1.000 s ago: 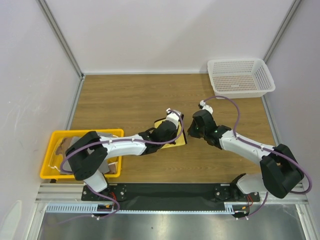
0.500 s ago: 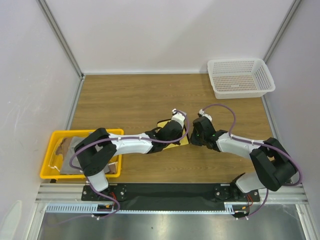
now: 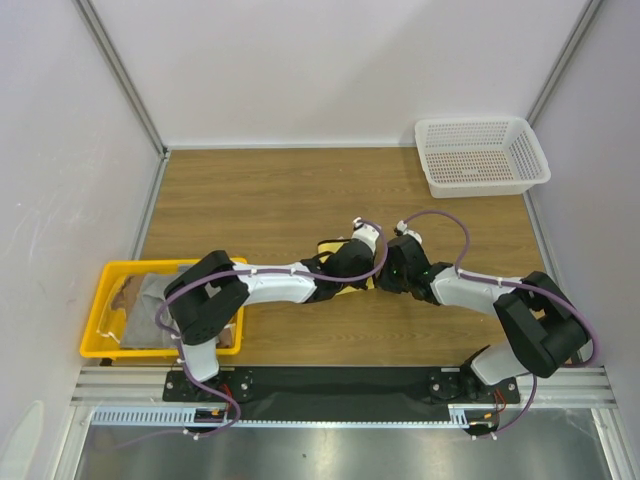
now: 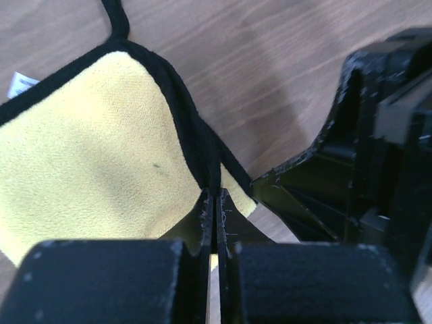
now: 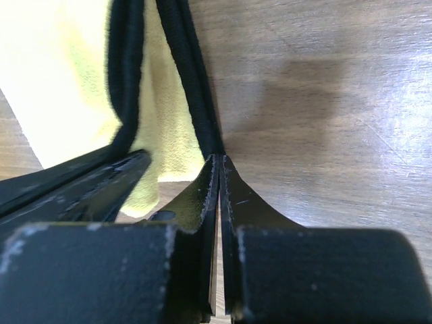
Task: Fold and stack the towels
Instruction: Fold the towel
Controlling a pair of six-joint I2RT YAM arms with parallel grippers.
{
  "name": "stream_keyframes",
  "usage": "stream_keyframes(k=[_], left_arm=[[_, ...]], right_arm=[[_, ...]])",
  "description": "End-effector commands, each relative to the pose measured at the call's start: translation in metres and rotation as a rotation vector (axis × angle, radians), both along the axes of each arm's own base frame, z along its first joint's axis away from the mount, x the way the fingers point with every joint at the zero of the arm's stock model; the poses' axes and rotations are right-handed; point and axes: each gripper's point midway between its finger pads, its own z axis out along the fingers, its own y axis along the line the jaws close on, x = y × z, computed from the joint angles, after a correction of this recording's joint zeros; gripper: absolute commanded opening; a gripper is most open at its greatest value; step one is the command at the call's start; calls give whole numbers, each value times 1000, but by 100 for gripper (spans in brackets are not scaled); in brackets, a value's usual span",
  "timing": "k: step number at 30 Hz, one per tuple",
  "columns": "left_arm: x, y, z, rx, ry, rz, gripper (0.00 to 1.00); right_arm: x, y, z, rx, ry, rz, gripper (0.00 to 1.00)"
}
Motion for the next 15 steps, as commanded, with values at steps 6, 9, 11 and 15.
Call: stream_keyframes(k=[6,9,11,15], left_arm=[[1,-12,4,-22,14,7,13],[2,-13,17,-43,-1,5,51],[4,-14,31,-69,-16,9,67],[12,-8,64,-104,-52,38,88]], right_arm=[[-1,2,7,24,-9,-3,0],[0,3,18,35,-20,6,0],[0,0,26,29,-26,6,0],[4,-8,50,26,-56,-4,0]])
